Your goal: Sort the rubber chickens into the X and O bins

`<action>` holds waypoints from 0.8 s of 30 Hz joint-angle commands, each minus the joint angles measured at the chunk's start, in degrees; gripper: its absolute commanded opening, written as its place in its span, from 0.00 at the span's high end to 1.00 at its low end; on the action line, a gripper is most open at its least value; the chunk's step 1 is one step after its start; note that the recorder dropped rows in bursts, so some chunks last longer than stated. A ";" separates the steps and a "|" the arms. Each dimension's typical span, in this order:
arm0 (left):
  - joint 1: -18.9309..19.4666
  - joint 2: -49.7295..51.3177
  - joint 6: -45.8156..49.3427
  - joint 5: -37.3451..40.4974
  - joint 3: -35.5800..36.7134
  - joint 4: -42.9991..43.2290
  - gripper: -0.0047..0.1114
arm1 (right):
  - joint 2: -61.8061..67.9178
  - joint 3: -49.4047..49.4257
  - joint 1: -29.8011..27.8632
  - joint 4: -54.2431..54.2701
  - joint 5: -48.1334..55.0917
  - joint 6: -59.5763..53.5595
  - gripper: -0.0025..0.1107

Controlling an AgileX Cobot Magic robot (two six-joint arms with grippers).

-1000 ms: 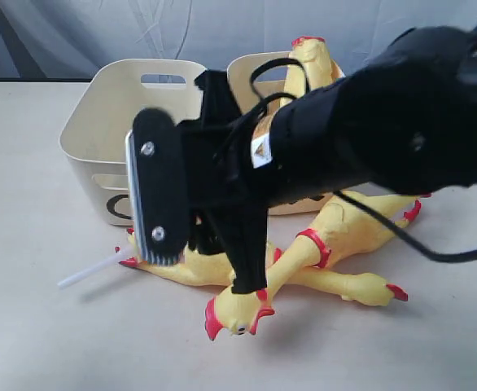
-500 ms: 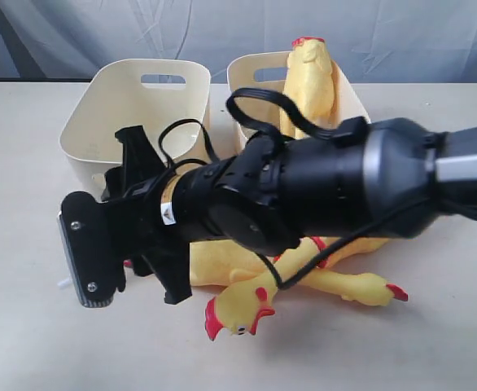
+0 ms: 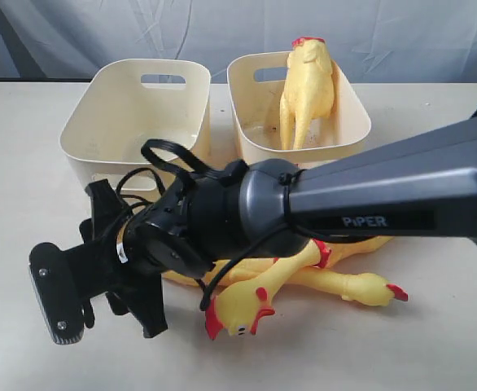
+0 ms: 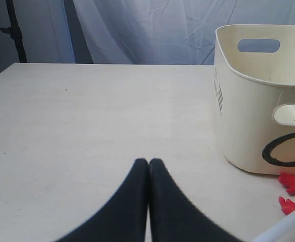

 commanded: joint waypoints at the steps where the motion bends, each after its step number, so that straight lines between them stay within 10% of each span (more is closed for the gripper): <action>1: -0.62 -0.14 -0.13 -0.86 -0.50 0.10 0.96 | 1.18 -0.40 0.06 0.03 0.36 0.20 0.47; 24: -0.62 -0.14 -0.13 -0.86 -0.50 0.10 0.96 | 6.19 -4.09 0.06 0.99 -7.61 0.22 0.47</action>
